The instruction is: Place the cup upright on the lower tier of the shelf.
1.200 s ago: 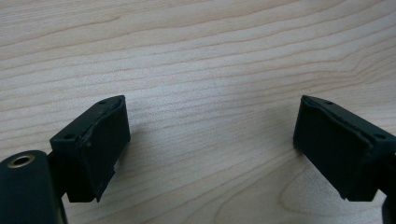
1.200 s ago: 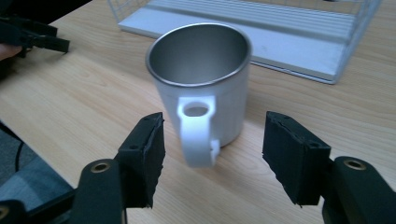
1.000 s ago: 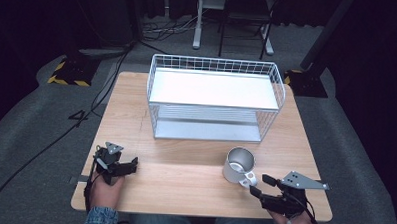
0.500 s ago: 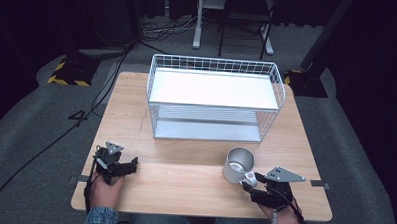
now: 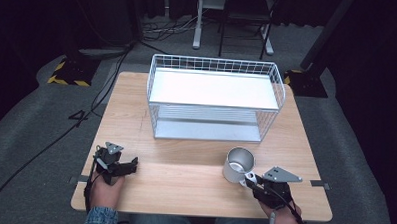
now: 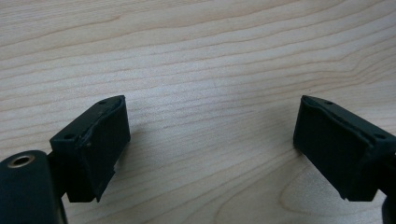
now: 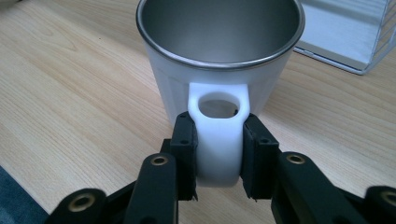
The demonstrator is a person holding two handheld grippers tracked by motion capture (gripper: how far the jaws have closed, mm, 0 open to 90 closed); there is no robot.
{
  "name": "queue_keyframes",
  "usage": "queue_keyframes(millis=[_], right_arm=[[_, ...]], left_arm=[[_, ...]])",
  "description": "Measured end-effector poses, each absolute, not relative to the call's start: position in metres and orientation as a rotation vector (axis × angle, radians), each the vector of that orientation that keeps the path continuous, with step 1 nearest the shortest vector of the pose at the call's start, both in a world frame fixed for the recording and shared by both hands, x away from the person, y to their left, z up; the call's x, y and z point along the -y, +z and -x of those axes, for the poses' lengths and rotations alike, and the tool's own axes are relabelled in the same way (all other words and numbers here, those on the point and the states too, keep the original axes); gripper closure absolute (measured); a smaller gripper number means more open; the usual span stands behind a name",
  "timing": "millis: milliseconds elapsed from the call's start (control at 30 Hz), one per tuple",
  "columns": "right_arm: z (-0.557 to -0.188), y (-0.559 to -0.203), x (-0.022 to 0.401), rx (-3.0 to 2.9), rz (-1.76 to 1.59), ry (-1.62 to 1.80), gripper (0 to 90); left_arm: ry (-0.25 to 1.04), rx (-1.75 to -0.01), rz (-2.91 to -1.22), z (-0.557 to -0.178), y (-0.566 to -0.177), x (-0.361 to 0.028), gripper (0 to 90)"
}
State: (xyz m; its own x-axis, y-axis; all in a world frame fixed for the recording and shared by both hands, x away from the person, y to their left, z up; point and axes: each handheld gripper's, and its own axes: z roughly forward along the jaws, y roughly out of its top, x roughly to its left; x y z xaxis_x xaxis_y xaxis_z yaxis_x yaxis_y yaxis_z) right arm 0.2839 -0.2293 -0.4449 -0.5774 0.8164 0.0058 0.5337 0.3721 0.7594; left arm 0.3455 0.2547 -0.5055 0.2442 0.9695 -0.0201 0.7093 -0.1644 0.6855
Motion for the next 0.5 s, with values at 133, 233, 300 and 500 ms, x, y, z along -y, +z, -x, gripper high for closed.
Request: queue_keyframes(millis=[133, 233, 300, 500], right_arm=[[-0.283, -0.445, 0.2302, -2.254, -1.171, 1.055, 71.0], [-0.2817, -0.4439, 0.2294, -2.243, -1.157, 1.063, 71.2], [-0.2808, -0.4431, 0.2286, -2.236, -1.153, 1.067, 71.2], [-0.2804, -0.4394, 0.2293, -2.206, -1.145, 1.096, 71.3]], left_arm=[[0.584, -1.528, -1.94, -0.3455, -0.5057, -0.2545, 11.2], [0.584, -1.528, -1.94, -0.3455, -0.5056, -0.2545, 11.2], [0.581, -1.528, -1.942, -0.3455, -0.5056, -0.2546, 11.2], [0.584, -1.528, -1.94, -0.3455, -0.5056, -0.2545, 11.2]])
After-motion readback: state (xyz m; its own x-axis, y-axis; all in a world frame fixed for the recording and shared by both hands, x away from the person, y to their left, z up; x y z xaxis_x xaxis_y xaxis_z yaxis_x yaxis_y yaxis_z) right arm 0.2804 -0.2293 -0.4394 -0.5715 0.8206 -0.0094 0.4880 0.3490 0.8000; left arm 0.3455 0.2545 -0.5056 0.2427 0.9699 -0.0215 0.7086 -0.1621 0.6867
